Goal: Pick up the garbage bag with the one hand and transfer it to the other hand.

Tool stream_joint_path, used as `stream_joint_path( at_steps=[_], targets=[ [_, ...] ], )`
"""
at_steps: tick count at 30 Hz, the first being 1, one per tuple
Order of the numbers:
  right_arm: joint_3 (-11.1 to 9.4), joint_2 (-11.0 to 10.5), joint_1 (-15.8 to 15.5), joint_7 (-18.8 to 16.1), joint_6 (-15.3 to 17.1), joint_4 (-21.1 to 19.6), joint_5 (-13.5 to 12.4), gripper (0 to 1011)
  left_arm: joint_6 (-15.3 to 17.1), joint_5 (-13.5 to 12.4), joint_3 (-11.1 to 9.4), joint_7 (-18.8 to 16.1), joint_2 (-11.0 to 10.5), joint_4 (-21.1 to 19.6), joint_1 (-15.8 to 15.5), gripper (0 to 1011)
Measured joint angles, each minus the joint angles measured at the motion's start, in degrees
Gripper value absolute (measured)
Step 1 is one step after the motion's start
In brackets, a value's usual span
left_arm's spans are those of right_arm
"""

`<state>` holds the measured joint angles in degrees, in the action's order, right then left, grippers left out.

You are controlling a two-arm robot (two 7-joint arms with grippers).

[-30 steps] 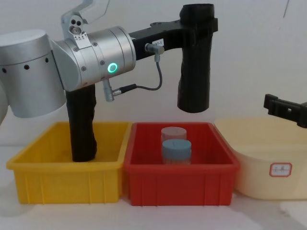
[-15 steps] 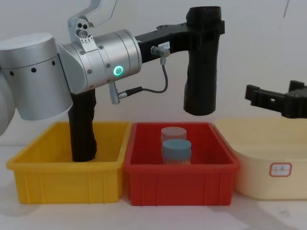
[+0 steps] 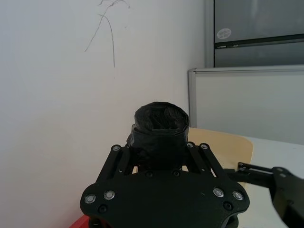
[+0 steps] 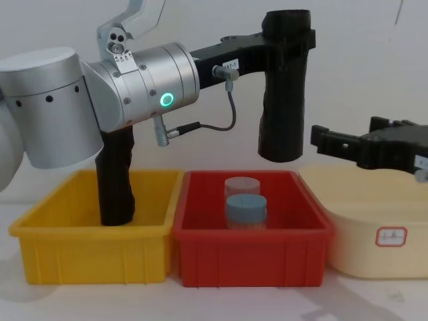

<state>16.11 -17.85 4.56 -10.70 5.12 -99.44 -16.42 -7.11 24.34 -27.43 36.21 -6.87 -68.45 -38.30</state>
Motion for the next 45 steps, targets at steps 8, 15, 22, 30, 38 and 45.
stream_joint_path(
  at_steps=[8, 15, 22, 30, 38, 45],
  targets=[
    [1.8, 1.2, 2.8, -0.4, -1.5, 3.7, 2.4, 1000, 0.0, 0.0, 0.0, 0.0, 0.0, 0.1, 0.0, 398],
    [3.3, 2.2, 5.1, -1.2, -3.2, 6.8, 4.4, 999, 0.0, 0.1, -0.1, 0.1, 0.1, 0.1, -0.1, 398],
    [4.7, 3.1, 7.0, -1.8, -4.8, 9.3, 6.2, 1000, 0.0, 0.1, -0.1, 0.1, 0.1, 0.1, -0.1, 398],
    [5.9, 4.4, 9.2, -2.5, -6.4, 12.0, 8.0, 1000, 0.0, 0.1, -0.1, 0.1, 0.1, 0.1, -0.1, 398],
    [6.1, 5.5, 10.7, -2.6, -7.2, 14.0, 8.9, 1000, 0.0, 0.1, -0.1, 0.1, 0.0, 0.1, -0.1, 398],
    [5.9, 6.5, 11.8, -2.3, -7.5, 15.6, 9.5, 1000, 0.0, 0.1, -0.1, 0.1, 0.1, 0.1, -0.1, 398]
  ],
)
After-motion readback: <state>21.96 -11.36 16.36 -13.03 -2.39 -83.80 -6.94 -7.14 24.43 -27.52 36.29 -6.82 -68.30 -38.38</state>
